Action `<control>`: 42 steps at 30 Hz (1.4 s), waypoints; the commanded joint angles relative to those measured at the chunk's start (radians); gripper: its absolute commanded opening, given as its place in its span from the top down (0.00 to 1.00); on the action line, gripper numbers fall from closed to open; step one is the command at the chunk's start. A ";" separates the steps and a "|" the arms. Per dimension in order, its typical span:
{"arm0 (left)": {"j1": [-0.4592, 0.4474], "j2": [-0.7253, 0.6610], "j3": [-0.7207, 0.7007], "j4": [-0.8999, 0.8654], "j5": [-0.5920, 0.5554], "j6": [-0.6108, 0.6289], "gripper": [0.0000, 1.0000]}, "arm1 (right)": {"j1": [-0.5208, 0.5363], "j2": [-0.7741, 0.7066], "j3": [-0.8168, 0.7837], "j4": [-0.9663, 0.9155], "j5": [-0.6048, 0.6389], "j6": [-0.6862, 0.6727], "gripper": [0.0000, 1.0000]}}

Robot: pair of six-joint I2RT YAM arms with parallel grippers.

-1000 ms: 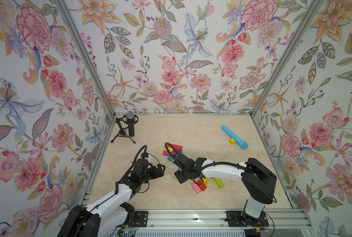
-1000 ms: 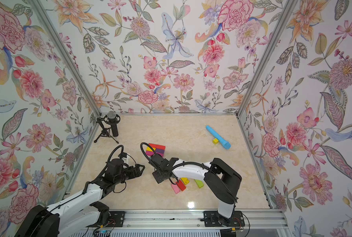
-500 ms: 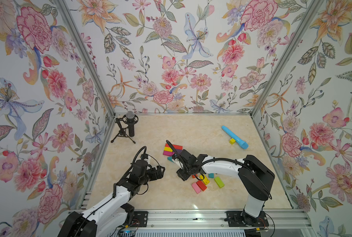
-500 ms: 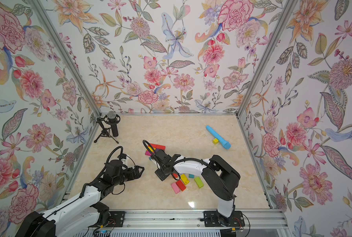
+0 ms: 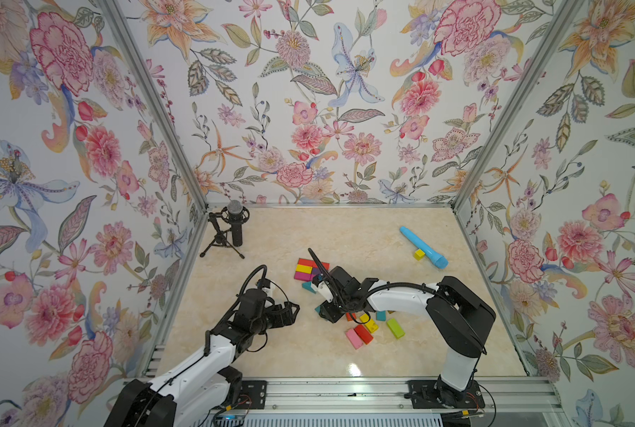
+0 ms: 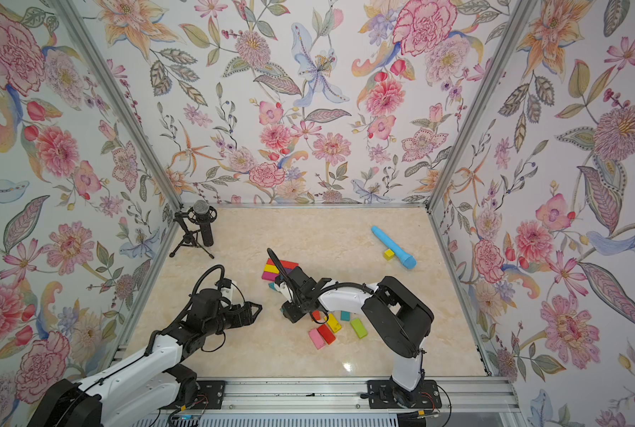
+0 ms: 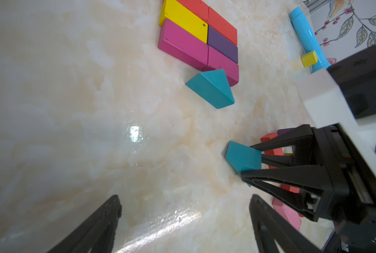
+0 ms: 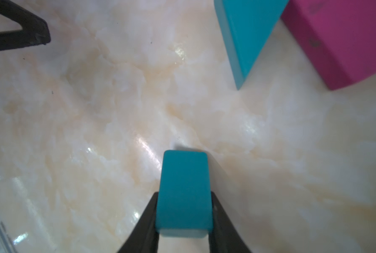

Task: Assemble a piece of candy with building blocks
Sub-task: Pick up the building block from the center of the board, then place the building block at the center of the board.

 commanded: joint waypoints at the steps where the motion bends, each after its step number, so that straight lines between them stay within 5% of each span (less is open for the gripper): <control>1: 0.001 -0.074 0.052 0.013 0.057 0.115 0.06 | -0.086 -0.072 -0.128 0.181 -0.238 0.202 0.74; 3: -0.033 -0.104 0.070 0.063 0.079 0.142 0.07 | -0.132 -0.101 -0.183 0.282 -0.348 0.288 0.74; 6: -0.166 -0.074 0.204 -0.054 -0.057 0.305 0.07 | -0.185 -0.120 -0.235 0.397 -0.479 0.381 0.74; 13: -0.353 0.107 0.413 -0.156 -0.193 0.506 0.05 | -0.244 -0.128 -0.291 0.587 -0.635 0.518 0.74; 27: -0.418 0.356 0.658 -0.331 -0.208 0.794 0.11 | -0.304 -0.131 -0.354 0.833 -0.778 0.684 0.74; 42: -0.429 0.409 0.637 -0.301 -0.217 0.882 0.22 | -0.328 -0.106 -0.397 1.023 -0.823 0.814 0.74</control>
